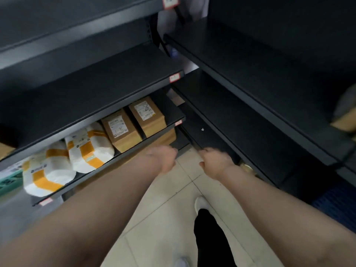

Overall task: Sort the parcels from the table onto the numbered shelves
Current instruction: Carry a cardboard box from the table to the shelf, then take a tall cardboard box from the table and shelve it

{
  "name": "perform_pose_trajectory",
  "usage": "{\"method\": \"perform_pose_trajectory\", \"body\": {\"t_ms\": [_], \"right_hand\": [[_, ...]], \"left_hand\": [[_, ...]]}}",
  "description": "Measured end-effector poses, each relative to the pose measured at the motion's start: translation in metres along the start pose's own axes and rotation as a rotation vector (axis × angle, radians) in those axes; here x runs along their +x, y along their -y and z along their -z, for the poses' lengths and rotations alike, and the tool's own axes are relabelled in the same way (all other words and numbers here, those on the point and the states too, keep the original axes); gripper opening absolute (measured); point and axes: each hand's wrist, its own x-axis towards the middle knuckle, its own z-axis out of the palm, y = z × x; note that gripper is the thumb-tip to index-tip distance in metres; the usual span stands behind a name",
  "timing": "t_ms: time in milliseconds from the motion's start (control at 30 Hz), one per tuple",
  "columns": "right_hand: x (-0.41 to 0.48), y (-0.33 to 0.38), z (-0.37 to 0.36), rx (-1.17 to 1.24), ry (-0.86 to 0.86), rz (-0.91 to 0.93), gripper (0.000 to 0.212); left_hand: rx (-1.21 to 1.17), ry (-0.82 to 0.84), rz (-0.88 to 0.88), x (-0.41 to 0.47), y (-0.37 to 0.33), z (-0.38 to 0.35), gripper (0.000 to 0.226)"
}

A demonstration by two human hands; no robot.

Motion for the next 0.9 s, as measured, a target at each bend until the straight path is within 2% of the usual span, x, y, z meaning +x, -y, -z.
{"method": "perform_pose_trajectory", "body": {"t_ms": [233, 400, 633, 767, 900], "right_hand": [[-0.155, -0.029, -0.048, 0.06, -0.014, -0.279, 0.042], [-0.269, -0.074, -0.081, 0.199, -0.026, -0.524, 0.043], [-0.447, -0.139, -0.134, 0.37, -0.158, -0.858, 0.04], [-0.569, -0.173, -0.179, 0.441, -0.19, -1.065, 0.044], [-0.685, -0.198, -0.221, 0.49, -0.222, -1.262, 0.04]], "left_hand": [[0.124, -0.021, -0.234, -0.054, -0.106, -0.009, 0.043], [0.256, -0.034, -0.482, -0.078, -0.213, -0.013, 0.036], [0.41, -0.06, -0.826, -0.126, -0.408, -0.028, 0.037], [0.477, 0.005, -0.989, -0.166, -0.535, -0.058, 0.031], [0.515, -0.007, -1.165, -0.226, -0.653, -0.094, 0.031]]}}
